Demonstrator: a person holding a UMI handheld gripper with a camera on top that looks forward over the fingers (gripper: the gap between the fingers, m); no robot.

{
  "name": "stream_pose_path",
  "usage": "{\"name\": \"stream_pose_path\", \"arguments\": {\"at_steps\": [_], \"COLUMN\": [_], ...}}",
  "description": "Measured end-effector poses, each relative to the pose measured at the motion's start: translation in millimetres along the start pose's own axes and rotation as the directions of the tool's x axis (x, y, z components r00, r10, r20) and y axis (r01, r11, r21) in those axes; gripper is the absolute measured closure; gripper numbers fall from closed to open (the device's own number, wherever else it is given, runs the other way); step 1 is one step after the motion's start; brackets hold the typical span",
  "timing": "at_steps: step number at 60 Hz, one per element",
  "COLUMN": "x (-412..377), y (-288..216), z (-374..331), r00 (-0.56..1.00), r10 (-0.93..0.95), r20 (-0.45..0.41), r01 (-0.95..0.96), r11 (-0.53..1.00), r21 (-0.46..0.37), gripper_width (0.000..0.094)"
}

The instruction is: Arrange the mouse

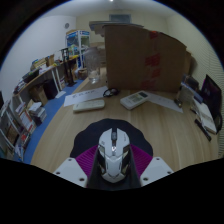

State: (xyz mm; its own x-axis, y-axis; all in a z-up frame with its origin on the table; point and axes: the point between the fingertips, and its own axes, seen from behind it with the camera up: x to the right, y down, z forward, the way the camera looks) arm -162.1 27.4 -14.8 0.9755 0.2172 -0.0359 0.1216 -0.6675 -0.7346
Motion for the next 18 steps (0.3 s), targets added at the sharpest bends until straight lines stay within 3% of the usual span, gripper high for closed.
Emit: {"name": "stream_pose_path", "arguments": {"at_steps": [3,8,11,18], "x": [-2.8,-11.1,-12.3,-2.9], "y": [1.5,7.0,3.9,-9.6], "z": [-1.3,-11.9,-22.5,-73.7], "r00": [1.000,0.996,0.993,0.986], "r10": [-0.005,-0.003,-0.001,0.001], "r20": [0.024,0.090,0.121,0.167], "r01": [0.006,0.013,0.015,0.013], "r11": [0.999,0.994,0.993,0.996], "r21": [-0.033,-0.110,-0.114,-0.085], "gripper_width": [0.0332,0.0054,0.0112,0.0095]}}
